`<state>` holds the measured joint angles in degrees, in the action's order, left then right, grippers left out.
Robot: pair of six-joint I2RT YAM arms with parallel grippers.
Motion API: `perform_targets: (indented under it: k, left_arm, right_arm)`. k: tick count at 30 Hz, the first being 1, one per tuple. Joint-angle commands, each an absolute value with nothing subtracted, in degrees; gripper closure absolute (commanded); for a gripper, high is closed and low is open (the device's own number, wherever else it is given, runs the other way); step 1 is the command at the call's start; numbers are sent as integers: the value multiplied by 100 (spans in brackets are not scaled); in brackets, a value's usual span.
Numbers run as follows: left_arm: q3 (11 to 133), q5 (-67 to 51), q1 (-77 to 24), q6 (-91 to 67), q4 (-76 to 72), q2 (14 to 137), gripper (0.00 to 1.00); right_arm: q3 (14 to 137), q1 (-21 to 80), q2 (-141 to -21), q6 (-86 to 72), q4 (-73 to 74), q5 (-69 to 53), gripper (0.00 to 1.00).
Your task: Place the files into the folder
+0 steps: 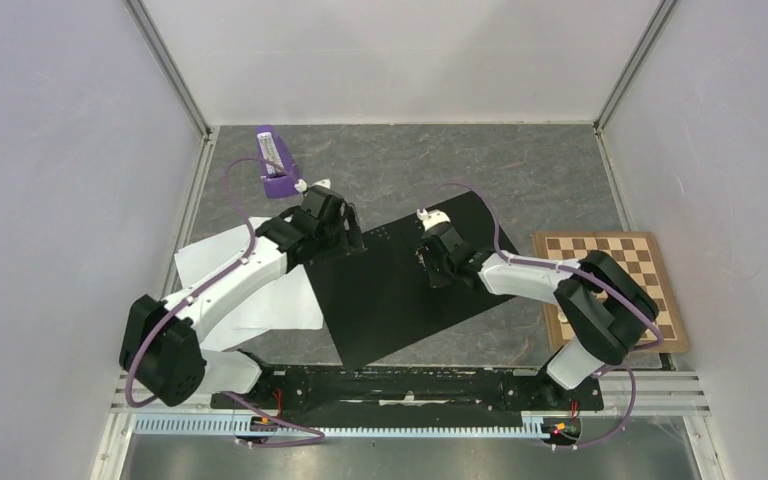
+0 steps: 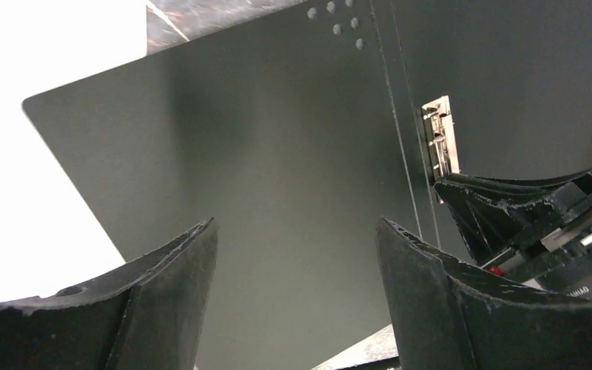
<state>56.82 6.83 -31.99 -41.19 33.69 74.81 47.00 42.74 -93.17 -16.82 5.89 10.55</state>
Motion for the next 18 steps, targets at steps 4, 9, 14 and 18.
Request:
perform_targets:
  k: [4,9,14,18]
  left_arm:
    - [5386,419,-3549,-4808,2521,8058,20]
    - [5266,446,-3569,-4819,2441,8157,21]
    - [5273,603,-3564,-4725,2495,8146,21]
    - [5222,542,-3560,-4693,2452,8137,21]
  right_arm:
    - [4297,4642,-8823,-2912,591,1268,94]
    - [4847,5071,-9275,-3367,839,1560,98]
    - [5172,5253,-9501,-3892,1009,1887,100]
    - [4985,5326,-9344,-3810,954,1998,100]
